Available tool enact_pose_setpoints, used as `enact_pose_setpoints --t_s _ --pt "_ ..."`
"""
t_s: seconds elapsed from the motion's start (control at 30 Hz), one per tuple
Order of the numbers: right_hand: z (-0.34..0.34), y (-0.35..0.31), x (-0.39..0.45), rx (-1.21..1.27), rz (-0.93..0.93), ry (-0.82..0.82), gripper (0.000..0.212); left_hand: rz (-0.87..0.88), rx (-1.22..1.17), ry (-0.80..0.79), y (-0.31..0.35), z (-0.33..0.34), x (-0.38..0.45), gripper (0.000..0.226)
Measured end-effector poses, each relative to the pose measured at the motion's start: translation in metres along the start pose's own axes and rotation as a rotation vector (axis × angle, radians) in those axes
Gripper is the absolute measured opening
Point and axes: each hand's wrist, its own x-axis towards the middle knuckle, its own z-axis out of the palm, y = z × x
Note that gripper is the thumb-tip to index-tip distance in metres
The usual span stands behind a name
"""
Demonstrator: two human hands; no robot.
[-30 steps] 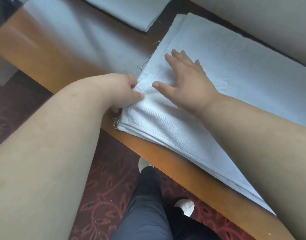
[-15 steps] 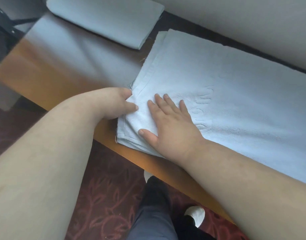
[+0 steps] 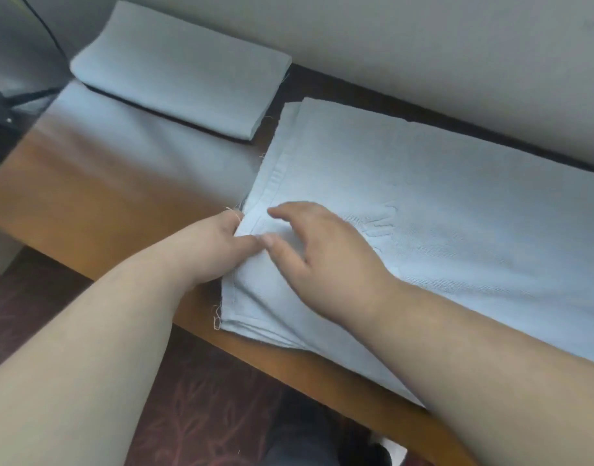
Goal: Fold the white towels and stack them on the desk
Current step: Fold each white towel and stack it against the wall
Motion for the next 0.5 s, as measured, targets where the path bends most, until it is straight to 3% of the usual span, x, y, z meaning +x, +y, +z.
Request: enact_pose_setpoints --t_s 0.07,0.17,0.23,0.37,0.5 --pt "-0.02 0.022 0.057 -0.144 -0.003 0.042 0.04 -0.014 0.04 0.11 -0.001 0.005 0.003 0.052" --pt "-0.035 0.066 0.116 -0.492 0.042 -0.208 0.049 -0.034 0.178 0.281 0.001 0.024 0.003 0.045" --pt "-0.032 0.093 0.122 -0.613 0.057 -0.281 0.061 0.02 0.192 0.379 -0.001 0.033 0.002 0.034" --pt "-0.031 0.116 0.122 -0.647 0.131 -0.104 0.079 0.13 0.126 0.457 -0.003 0.033 0.007 0.032" --pt "-0.036 0.113 0.128 -0.678 0.241 -0.09 0.076 0.1 0.098 0.404 0.006 0.016 0.023 0.038"
